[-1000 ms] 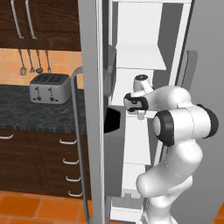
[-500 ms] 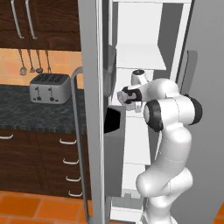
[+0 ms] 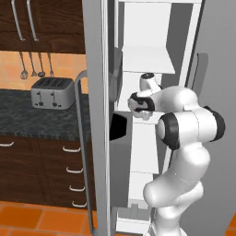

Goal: Take the meat container that has the shrimp and place it on the second highest rack of the freezer. Then take the vegetable container that has the cucumber and garlic and place it on the highest rack of the freezer.

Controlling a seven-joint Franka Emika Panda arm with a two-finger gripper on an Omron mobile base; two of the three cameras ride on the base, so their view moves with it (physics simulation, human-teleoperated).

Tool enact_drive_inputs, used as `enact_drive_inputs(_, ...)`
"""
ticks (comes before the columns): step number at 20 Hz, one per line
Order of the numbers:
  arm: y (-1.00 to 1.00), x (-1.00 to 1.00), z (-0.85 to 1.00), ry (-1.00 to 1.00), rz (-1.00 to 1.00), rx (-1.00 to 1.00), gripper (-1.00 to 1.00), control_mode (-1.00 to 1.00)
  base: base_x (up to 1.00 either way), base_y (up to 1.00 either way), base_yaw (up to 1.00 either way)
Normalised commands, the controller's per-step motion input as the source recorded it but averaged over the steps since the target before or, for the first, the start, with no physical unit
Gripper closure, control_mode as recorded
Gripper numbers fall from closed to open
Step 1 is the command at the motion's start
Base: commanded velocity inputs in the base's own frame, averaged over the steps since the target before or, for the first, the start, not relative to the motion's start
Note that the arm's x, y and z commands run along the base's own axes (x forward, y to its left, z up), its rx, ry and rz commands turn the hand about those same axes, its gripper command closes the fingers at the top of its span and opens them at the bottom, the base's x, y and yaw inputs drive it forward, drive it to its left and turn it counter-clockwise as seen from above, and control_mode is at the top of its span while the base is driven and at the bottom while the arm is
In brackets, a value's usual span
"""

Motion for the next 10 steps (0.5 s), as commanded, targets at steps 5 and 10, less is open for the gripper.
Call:
enact_drive_inputs(5,0.00,-1.00,0.62,-0.52,0.00,0.00,-1.00,-1.00,0.00,0.00,0.00)
enact_drive_inputs(10,0.02,-1.00,0.39,-0.71,0.00,0.00,-1.00,-1.00,0.00,0.00,0.00)
